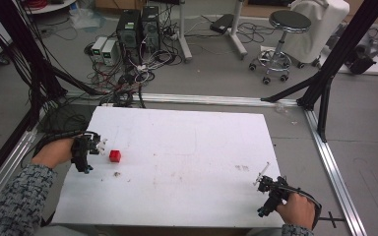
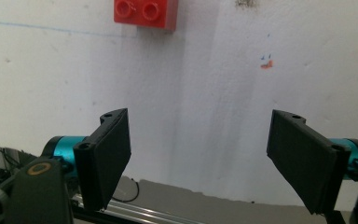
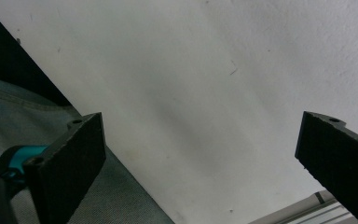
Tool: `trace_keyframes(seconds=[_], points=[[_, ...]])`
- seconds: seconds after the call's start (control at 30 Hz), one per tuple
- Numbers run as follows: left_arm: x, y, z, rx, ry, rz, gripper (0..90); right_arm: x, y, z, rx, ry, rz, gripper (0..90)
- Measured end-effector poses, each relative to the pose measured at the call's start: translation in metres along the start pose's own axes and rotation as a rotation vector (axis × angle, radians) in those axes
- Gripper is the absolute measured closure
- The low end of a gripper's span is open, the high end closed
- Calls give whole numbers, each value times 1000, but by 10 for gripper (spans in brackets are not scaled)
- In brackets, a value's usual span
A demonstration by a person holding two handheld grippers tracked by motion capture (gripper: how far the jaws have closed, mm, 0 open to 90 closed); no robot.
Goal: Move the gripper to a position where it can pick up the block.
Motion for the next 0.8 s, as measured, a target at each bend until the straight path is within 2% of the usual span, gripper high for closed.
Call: trace_keyframes(seconds=[0.07, 0.4, 0.47, 0.57, 0.8], points=[[4, -1, -3, 1, -13, -6, 219, 0, -1, 0, 5, 0, 0, 11], [22, -8, -15, -8, -18, -7, 218, -1, 1, -2, 1, 3, 11, 11], [28, -12, -18, -9, -44, -16, 218, -1, 1, -2, -1, 1, 12, 11], [32, -14, -19, -16, -33, -15, 218, -2, 1, -2, 2, 2, 14, 11], [50, -25, -22, -29, -65, -19, 219, -2, 0, -2, 5, 0, 16, 11]])
Point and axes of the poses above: each handheld gripper's, and its own axes: y roughly backward along the jaws, x roughly out of its top, z roughly to its right, the point moved 2 cm from there along -y, roughly forward along the jaws, and after that the axes turned 12 degrees about y, right-handed, at the moved point
